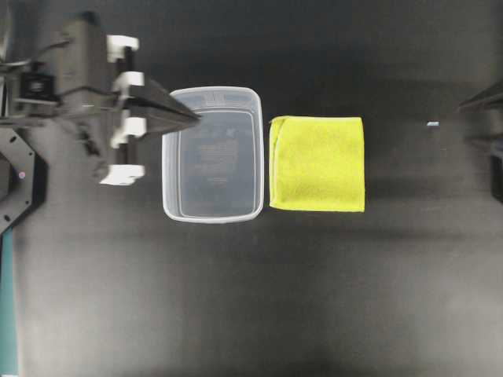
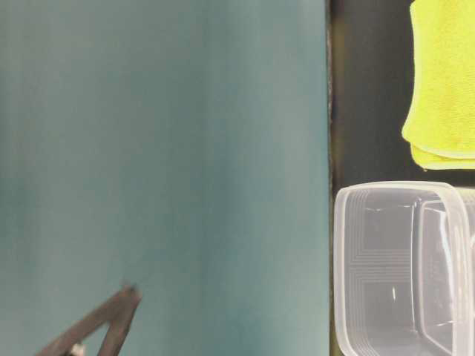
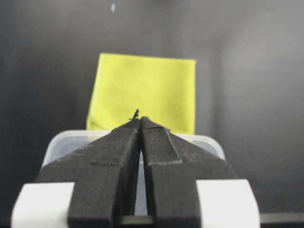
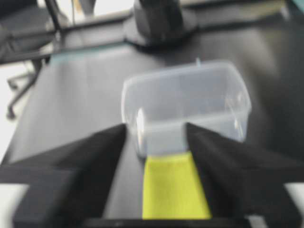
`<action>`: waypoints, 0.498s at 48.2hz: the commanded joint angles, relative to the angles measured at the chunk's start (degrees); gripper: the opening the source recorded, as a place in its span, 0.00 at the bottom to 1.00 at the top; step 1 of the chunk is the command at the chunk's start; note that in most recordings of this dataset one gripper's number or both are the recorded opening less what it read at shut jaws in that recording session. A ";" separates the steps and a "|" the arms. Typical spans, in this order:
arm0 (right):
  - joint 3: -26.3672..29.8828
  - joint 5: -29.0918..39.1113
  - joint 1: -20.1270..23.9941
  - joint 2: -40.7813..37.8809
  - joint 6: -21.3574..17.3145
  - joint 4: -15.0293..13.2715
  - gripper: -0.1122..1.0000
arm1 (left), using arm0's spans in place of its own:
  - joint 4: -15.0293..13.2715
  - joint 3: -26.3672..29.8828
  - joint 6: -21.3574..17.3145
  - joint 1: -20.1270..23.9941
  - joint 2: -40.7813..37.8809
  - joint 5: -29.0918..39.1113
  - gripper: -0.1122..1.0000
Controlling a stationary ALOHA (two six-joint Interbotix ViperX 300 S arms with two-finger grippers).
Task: Place the yellow towel into the container with the left arm.
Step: 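Swing the left gripper over the clear container toward the yellow towel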
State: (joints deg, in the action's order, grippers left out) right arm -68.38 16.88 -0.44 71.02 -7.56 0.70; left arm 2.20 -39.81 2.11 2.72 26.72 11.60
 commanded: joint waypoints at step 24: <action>-1.49 5.89 -4.31 8.17 -0.18 0.18 0.79 | 0.18 30.67 -2.90 1.32 -30.85 21.97 0.72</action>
State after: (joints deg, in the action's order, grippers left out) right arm -70.05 24.08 -4.57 79.37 -7.65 0.70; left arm 2.20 -15.91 0.00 4.39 0.97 29.88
